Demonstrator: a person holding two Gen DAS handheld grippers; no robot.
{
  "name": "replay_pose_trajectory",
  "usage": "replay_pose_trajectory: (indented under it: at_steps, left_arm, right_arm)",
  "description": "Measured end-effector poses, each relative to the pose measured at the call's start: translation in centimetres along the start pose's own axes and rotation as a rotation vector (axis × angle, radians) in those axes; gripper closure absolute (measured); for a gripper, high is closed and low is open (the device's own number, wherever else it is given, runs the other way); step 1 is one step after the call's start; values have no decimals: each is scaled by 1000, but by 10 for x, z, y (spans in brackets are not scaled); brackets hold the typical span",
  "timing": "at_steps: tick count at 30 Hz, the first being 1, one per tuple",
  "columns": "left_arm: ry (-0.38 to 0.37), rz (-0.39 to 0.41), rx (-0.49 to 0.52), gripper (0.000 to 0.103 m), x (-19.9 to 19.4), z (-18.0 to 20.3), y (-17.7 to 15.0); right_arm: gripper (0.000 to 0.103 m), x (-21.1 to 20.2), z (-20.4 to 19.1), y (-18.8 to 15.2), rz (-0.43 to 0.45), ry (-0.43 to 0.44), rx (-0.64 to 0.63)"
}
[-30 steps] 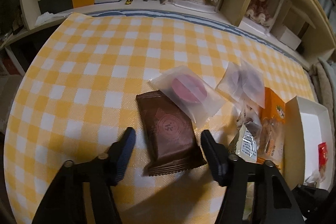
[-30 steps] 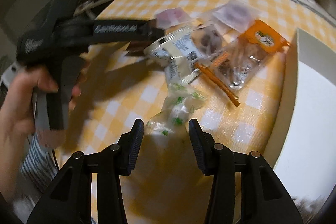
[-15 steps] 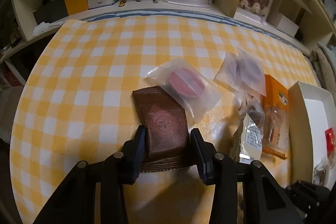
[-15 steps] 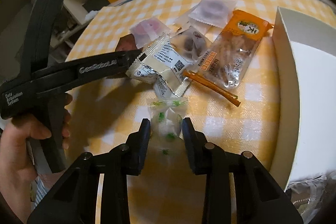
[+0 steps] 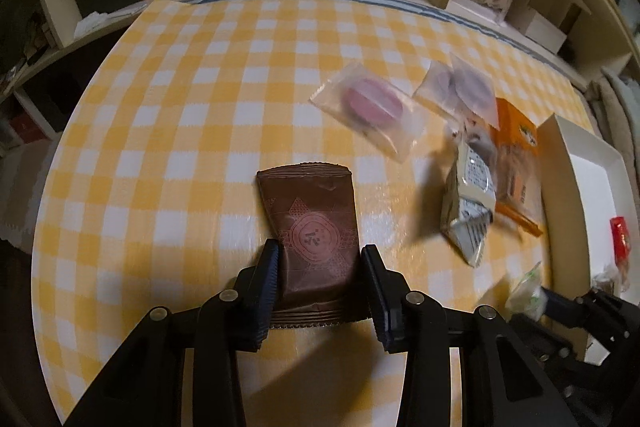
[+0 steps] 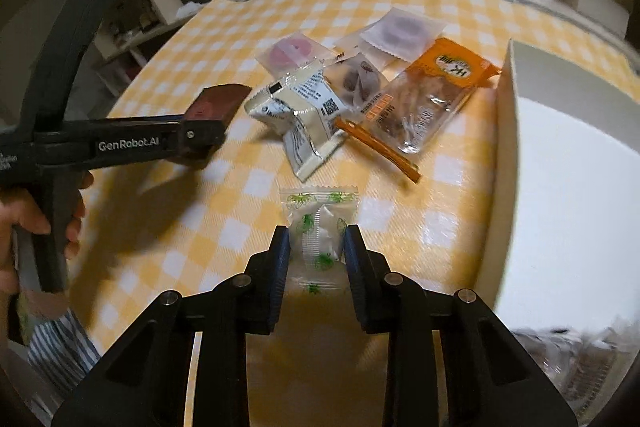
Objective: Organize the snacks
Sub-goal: 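Carry both items over the tray and lower them inside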
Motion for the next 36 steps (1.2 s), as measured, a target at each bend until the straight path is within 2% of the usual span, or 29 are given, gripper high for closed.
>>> replay_pose_trajectory:
  at_steps: [5, 8, 10, 13, 20, 24, 29, 36]
  left_arm:
    - [-2, 4, 3, 63, -5, 1, -7]
    - [-9, 16, 5, 63, -8, 3, -13]
    - [-8, 22, 8, 63, -8, 4, -16]
    - [-11, 29, 9, 63, -8, 7, -17]
    - [-19, 42, 14, 63, -8, 12, -16]
    - [-24, 46, 21, 63, -10, 14, -14]
    - [-23, 88, 20, 63, -15, 15, -4]
    - [25, 64, 33, 61, 1, 16, -6]
  right_arm:
    - [75, -17, 8, 6, 54, -14, 9]
    - [75, -23, 11, 8, 74, 38, 60]
    - [75, -26, 11, 7, 92, 11, 32]
    - [75, -23, 13, -5, 76, 61, 85]
    - [75, -29, 10, -7, 104, 95, 145]
    - [75, -44, 7, 2, 154, 70, 109]
    - [75, -55, 6, 23, 225, 36, 48]
    - [75, -37, 11, 22, 193, 45, 53]
Point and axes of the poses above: each gripper's, at about its wrist camera, not at the fingertips, and x roughly the way its jaws point, z to its right, y to its top, the point moved 9 cm from there along x, roughly the way its jaws point, and after that the axes turned 2 degrees about x, right-handed, at the moved point
